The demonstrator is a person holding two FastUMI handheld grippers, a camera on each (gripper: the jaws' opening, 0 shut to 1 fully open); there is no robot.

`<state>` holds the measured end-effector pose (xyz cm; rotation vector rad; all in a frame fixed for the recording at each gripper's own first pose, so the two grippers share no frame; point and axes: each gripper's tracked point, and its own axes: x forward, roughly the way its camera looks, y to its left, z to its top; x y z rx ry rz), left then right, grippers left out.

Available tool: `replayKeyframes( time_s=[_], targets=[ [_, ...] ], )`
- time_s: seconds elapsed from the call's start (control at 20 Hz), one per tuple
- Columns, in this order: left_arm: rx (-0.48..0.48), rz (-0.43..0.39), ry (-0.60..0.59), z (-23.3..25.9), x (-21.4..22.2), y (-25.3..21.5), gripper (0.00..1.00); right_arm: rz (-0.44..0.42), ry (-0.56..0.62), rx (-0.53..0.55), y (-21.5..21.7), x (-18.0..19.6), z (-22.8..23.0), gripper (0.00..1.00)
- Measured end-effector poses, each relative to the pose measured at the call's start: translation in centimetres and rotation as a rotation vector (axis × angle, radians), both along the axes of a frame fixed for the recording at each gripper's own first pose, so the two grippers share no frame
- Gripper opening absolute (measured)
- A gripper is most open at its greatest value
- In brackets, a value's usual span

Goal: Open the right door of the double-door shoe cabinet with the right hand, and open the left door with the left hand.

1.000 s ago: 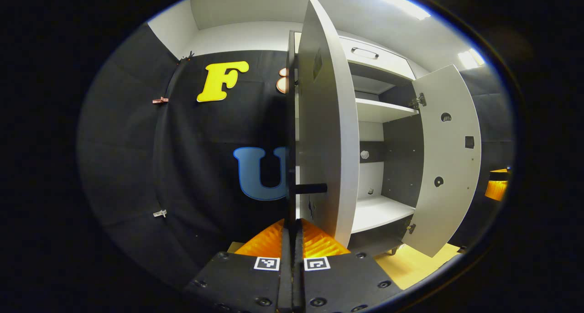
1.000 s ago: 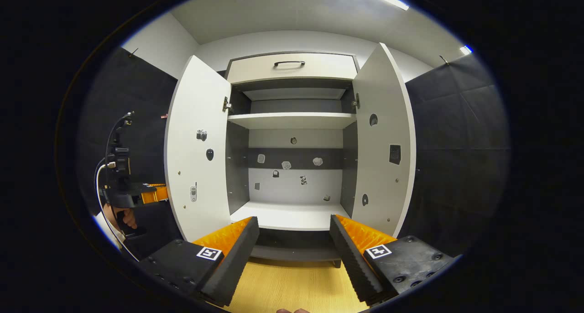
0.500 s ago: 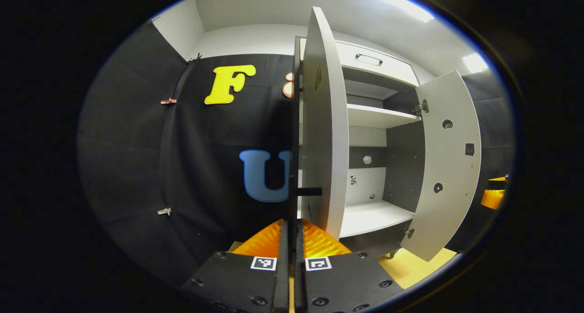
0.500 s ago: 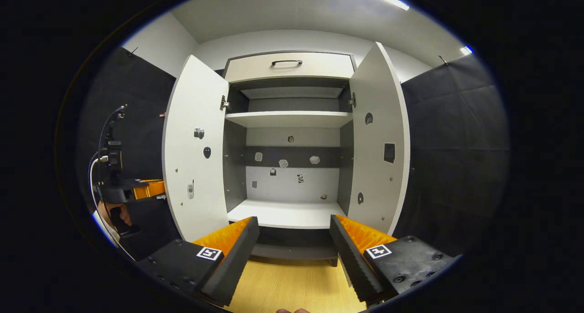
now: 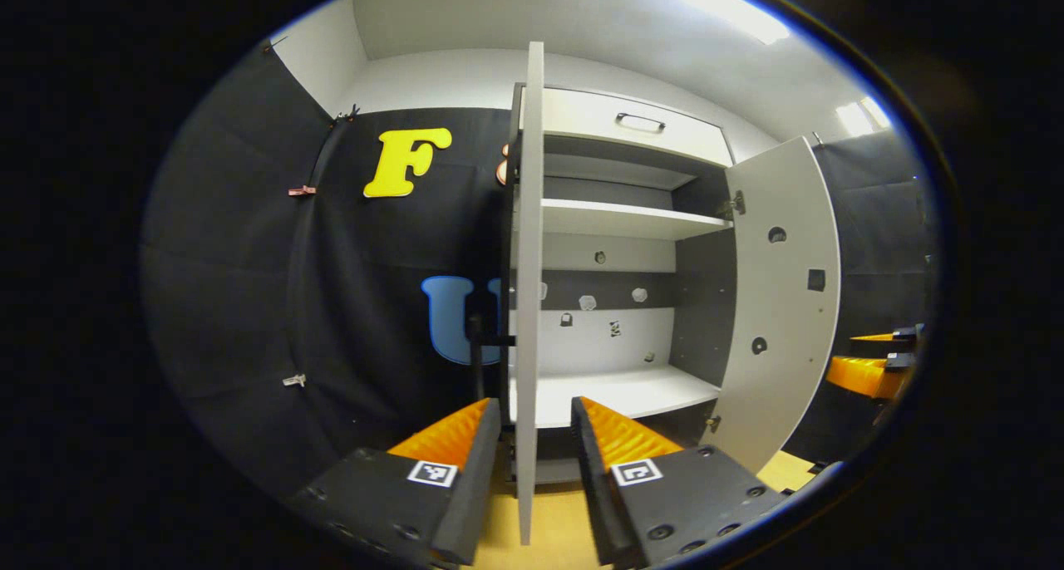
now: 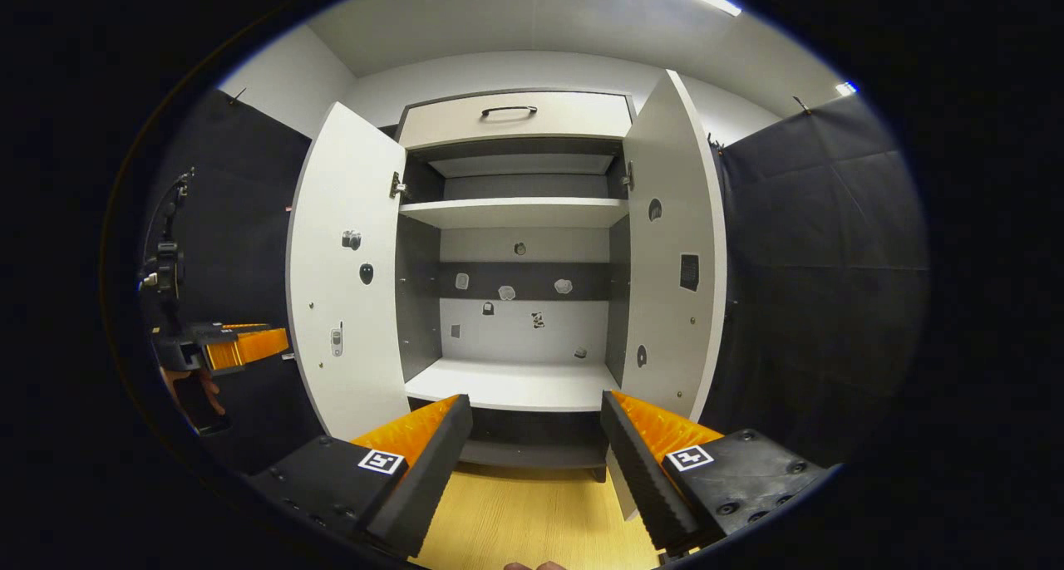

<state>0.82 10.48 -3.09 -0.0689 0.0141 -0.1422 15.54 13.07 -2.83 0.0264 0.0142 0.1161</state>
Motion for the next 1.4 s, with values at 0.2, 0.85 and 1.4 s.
replayKeyframes(
  time_s=[0.2, 0.85, 1.4],
  targets=[
    [-0.021, -0.023, 0.000, 0.4, -1.1, -2.4, 0.97, 0.011, 0.002, 0.013, -0.6, 0.1, 0.2, 1.00],
    [-0.015, 0.038, 0.021, -0.2, -1.7, -4.5, 0.96, -0.011, -0.037, 0.020, -1.2, 0.0, 1.7, 0.98],
    [0.000, 0.049, 0.033, -0.5, -1.9, -4.3, 0.97, -0.016, -0.052, 0.025, -0.9, -0.5, 2.3, 0.98]
  ],
)
